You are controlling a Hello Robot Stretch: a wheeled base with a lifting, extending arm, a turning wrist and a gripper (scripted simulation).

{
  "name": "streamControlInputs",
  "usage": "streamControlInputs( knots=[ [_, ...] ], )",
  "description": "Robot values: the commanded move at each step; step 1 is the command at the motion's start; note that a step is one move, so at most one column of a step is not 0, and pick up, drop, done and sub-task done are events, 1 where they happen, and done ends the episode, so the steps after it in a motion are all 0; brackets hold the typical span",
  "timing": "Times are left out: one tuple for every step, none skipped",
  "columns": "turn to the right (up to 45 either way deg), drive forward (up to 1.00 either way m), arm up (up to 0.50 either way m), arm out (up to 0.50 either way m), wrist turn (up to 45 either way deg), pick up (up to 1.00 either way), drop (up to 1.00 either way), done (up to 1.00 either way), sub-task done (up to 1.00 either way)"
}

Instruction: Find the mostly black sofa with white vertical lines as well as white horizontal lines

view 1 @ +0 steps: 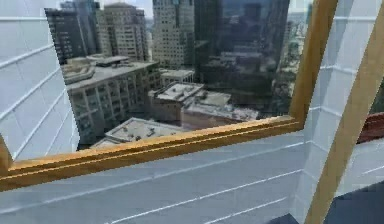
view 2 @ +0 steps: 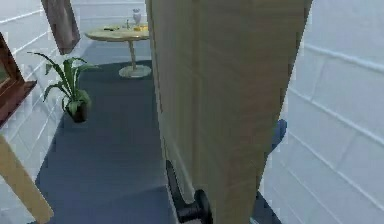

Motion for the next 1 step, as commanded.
streamControlInputs(
  knots=[
    [0.0, 0.30, 0.00, 0.00, 0.0, 0.00, 0.00, 0.00, 0.00]
  ],
)
